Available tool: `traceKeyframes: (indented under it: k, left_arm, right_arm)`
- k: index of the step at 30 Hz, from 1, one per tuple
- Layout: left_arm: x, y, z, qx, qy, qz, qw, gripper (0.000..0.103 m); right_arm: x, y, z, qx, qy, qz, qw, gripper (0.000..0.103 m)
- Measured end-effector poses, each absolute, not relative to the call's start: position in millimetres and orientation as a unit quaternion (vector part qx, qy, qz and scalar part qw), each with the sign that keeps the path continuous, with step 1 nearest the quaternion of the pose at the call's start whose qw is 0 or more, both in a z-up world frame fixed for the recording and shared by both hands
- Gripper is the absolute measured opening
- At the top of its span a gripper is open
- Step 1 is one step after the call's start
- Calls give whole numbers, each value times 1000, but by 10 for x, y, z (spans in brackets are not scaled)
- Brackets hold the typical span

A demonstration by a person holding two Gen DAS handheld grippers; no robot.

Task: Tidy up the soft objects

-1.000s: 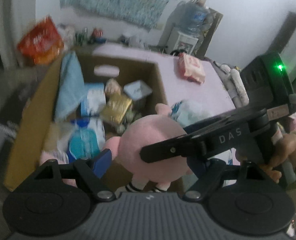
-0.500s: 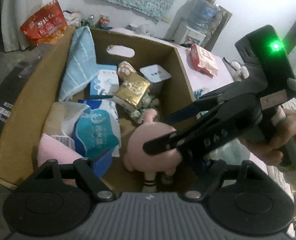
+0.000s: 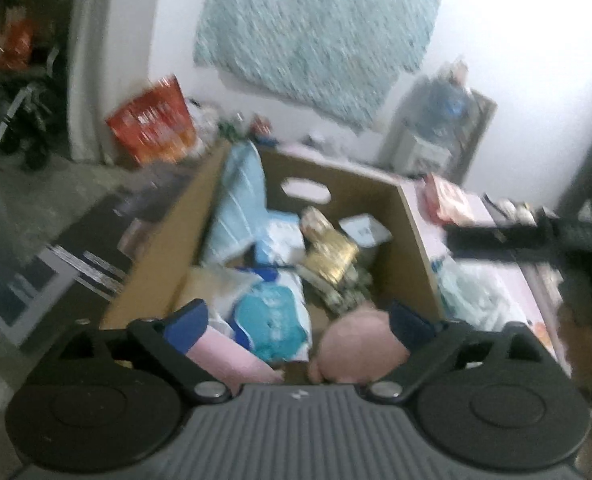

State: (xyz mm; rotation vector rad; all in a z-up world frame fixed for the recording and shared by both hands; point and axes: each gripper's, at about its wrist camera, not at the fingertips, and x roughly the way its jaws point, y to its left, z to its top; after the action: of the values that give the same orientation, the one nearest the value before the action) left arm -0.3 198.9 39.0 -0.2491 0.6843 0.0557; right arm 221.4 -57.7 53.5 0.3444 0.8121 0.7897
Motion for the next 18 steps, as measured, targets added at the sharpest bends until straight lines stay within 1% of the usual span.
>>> traceKeyframes:
  k: [1, 2, 3, 4, 5, 6, 11, 14, 18]
  left_arm:
    - [-50, 1976, 410, -118, 327, 37, 937, 101]
    - [-82, 1961, 430, -112, 322, 44, 939, 103]
    - [-114, 1932, 444, -102, 318, 52, 941, 103]
    - [-133, 1907, 457, -94, 315, 58, 942, 103]
    - [-158, 1874, 459, -86, 313, 63, 944, 103]
    - [-177, 1843, 462, -80, 310, 65, 945, 103]
    - [-301, 1663, 401, -76, 278, 38, 957, 103]
    - [-314, 1528, 359, -75, 281, 9, 957, 103]
    - [-306, 1315, 373, -44, 276, 36, 959, 103]
  right_arm:
    - [2089, -639, 521, 171, 370, 359, 840, 80]
    - [1989, -675, 493, 173, 360, 345, 849, 83]
    - [1840, -724, 472, 174, 346, 327, 862, 89]
    - [1743, -747, 441, 175, 338, 314, 870, 92]
    - [1627, -775, 416, 175, 331, 298, 878, 98]
    - [1503, -800, 389, 172, 322, 280, 888, 101]
    - [1007, -786, 256, 105, 303, 194, 927, 102]
    - [794, -789, 173, 71, 298, 152, 940, 102]
    - [590, -867, 132, 51, 285, 120, 950, 102]
